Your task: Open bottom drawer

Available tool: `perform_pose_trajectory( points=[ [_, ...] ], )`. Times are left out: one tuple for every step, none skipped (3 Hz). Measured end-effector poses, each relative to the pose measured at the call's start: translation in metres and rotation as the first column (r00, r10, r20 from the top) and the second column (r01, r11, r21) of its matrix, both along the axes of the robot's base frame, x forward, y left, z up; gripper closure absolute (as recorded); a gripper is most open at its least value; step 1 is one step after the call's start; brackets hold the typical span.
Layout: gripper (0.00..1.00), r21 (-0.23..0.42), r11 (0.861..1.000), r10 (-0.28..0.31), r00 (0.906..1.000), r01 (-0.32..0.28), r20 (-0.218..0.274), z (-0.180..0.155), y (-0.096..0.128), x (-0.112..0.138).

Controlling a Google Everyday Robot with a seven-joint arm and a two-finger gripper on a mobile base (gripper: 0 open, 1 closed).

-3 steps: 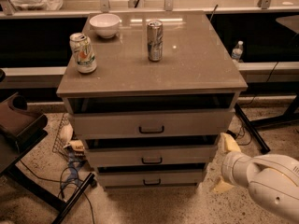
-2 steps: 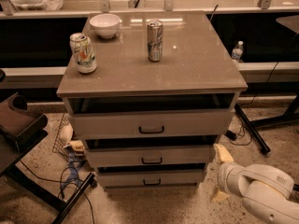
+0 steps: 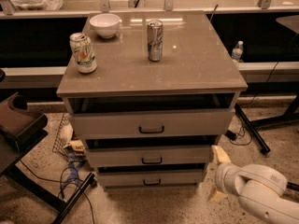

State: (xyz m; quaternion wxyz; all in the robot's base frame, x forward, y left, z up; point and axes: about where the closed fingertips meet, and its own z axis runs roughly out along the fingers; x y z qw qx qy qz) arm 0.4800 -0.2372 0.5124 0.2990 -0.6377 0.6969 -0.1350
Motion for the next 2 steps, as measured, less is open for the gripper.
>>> perform_pose_trajectory(
  points=[
    [0.0, 0.043, 0.999, 0.01, 0.9997, -0.009, -0.022, -0.052, 0.011, 0.015],
    [0.0, 0.088, 0.996, 0.033, 0.999, -0.03, -0.029, -0.106, 0.03, 0.027]
  ],
)
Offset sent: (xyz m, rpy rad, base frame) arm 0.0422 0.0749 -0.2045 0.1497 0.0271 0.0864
